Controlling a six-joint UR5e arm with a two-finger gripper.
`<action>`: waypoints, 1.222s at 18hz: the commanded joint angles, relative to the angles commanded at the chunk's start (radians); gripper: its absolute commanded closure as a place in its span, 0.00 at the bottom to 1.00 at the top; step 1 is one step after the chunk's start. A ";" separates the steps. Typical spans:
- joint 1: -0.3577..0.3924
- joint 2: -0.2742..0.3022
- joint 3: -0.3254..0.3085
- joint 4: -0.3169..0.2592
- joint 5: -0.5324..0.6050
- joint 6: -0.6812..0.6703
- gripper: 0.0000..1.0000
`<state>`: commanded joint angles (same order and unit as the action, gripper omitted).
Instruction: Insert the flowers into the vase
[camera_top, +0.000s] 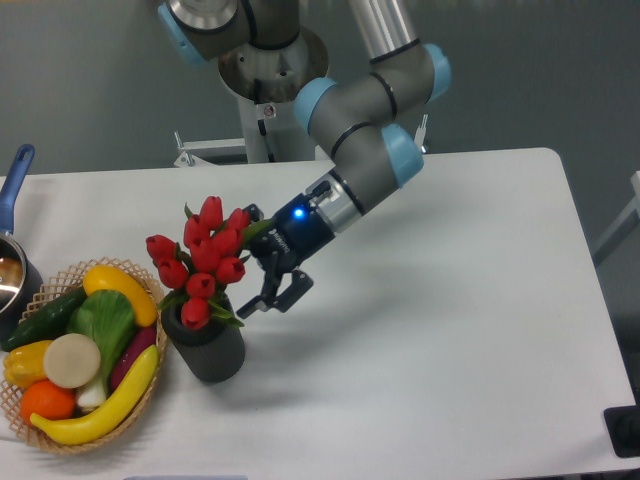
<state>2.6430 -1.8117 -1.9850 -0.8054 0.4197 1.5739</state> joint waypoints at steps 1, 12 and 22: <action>0.006 0.012 0.011 0.002 0.063 -0.002 0.00; 0.190 0.043 0.291 -0.005 0.338 -0.076 0.00; 0.224 0.115 0.423 -0.145 0.746 -0.043 0.00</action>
<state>2.8670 -1.6966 -1.5617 -0.9508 1.1656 1.5307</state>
